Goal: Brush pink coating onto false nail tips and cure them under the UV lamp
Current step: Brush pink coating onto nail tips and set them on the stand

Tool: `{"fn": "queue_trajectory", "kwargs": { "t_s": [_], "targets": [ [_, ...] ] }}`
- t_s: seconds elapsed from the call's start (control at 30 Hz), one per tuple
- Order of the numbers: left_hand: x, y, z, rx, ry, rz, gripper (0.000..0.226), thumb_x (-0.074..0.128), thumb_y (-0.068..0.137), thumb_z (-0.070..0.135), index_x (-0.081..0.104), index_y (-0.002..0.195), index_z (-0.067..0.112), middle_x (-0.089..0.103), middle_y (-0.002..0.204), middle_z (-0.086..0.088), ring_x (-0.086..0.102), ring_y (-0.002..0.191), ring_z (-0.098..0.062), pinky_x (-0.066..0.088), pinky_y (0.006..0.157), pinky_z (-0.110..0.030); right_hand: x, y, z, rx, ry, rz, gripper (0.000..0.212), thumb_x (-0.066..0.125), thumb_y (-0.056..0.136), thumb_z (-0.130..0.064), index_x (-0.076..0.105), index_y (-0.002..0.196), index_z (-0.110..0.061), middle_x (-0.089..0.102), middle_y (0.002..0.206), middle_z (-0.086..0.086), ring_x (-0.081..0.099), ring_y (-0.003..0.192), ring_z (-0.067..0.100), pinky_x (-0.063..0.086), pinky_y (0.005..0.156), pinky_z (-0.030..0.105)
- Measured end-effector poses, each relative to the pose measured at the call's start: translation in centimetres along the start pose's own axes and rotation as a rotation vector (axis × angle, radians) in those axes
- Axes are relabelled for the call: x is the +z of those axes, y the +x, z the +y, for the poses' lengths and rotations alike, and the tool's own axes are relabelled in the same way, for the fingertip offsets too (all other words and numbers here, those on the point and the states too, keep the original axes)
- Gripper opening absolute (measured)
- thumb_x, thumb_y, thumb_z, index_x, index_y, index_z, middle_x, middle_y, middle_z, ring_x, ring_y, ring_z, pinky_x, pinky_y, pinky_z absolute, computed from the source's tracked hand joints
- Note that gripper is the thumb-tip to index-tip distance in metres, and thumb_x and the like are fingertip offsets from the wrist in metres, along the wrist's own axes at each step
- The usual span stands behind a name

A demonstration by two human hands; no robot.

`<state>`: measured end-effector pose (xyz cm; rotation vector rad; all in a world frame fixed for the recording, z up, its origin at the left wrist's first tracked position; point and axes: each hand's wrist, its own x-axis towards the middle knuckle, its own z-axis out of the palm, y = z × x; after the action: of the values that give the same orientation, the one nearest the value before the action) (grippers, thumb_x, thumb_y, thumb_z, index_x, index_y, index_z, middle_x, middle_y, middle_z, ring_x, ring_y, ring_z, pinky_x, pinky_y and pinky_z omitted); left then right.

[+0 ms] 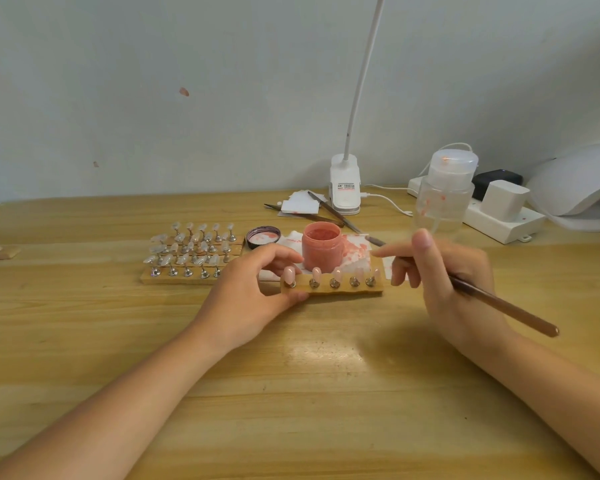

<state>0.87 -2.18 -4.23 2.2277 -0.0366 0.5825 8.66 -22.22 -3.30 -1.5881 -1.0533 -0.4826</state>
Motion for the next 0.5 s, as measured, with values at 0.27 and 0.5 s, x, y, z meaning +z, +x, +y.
{"fn": "queue_trajectory", "kwargs": {
  "t_s": [0.27,0.5],
  "targets": [
    [-0.1,0.0,0.1,0.032,0.033,0.021,0.034,0.077,0.069,0.008,0.058,0.082,0.033,0.058,0.072,0.024,0.051,0.074,0.013,0.032,0.065,0.000,1.5,-0.7,-0.7,-0.110,-0.250,-0.210,0.027,0.050,0.088,-0.029,0.067,0.079,-0.010,0.062,0.067,-0.003,0.055,0.063,0.008,0.044,0.058,0.019],
    [0.0,0.1,0.0,0.024,0.022,0.013,0.033,0.077,0.068,0.008,0.059,0.080,0.033,0.057,0.069,0.025,0.051,0.071,0.011,0.032,0.064,-0.001,1.7,-0.8,-0.7,-0.116,-0.287,-0.257,0.040,0.042,0.092,-0.034,0.068,0.073,-0.010,0.060,0.063,0.002,0.055,0.059,0.016,0.041,0.054,0.033]
  ]
}}
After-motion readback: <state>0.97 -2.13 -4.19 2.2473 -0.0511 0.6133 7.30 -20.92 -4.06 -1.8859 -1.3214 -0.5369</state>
